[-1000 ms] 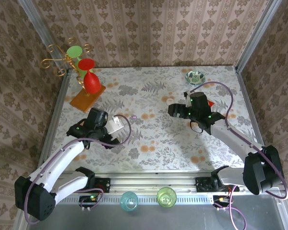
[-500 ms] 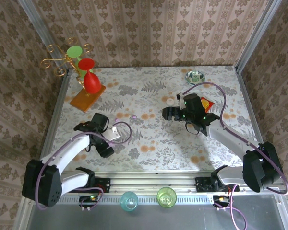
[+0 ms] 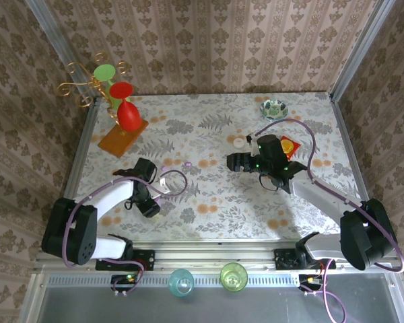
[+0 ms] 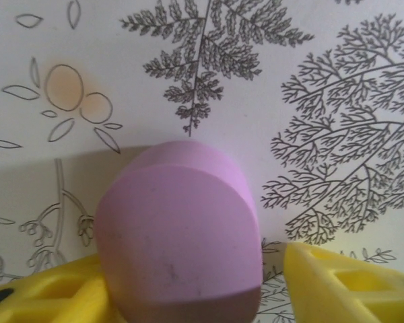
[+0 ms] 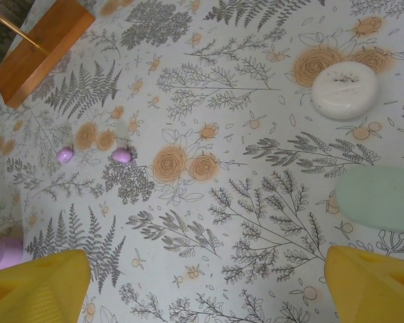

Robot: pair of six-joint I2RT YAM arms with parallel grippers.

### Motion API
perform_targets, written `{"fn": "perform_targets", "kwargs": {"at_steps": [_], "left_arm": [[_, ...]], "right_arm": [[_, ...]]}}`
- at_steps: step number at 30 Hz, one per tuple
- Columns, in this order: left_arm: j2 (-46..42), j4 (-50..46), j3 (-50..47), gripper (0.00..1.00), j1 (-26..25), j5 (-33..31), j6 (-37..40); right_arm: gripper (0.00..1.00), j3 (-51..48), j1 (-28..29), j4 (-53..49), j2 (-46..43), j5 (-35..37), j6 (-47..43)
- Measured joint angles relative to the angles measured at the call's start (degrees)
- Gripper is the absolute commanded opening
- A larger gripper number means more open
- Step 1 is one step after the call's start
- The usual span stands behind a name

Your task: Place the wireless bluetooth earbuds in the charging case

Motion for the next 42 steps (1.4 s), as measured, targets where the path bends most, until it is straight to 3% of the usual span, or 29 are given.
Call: {"fn": "perform_targets", "kwargs": {"at_steps": [6, 10, 16, 30, 42], "left_arm": [[0.22, -0.92, 0.15, 0.34, -0.04, 1.27, -0.42], [0.15, -0.98, 0.15, 0.30, -0.04, 1.27, -0.33], [-1.14, -0.76, 0.33, 0.31, -0.35, 1.31, -0.33], [-4.96, 3.37, 14.10, 0.30, -11.67, 8.02, -2.32], [1.42, 5.51, 24.20, 0.30, -21.05, 11.08, -2.60]], "right_arm": [[0.90, 0.00, 0.00, -0.63, -0.46, 0.02, -0.31], [0.90, 0.00, 0.00, -1.99, -2.21, 0.02, -0.70], [0.89, 0.00, -0.02, -3.28, -4.87, -2.67, 0.63], [0.84, 0.02, -0.48, -0.02, 0.92, -28.52, 19.61], [0.83, 0.07, 3.28, 10.54, 7.63, -36.72, 27.76]]}}
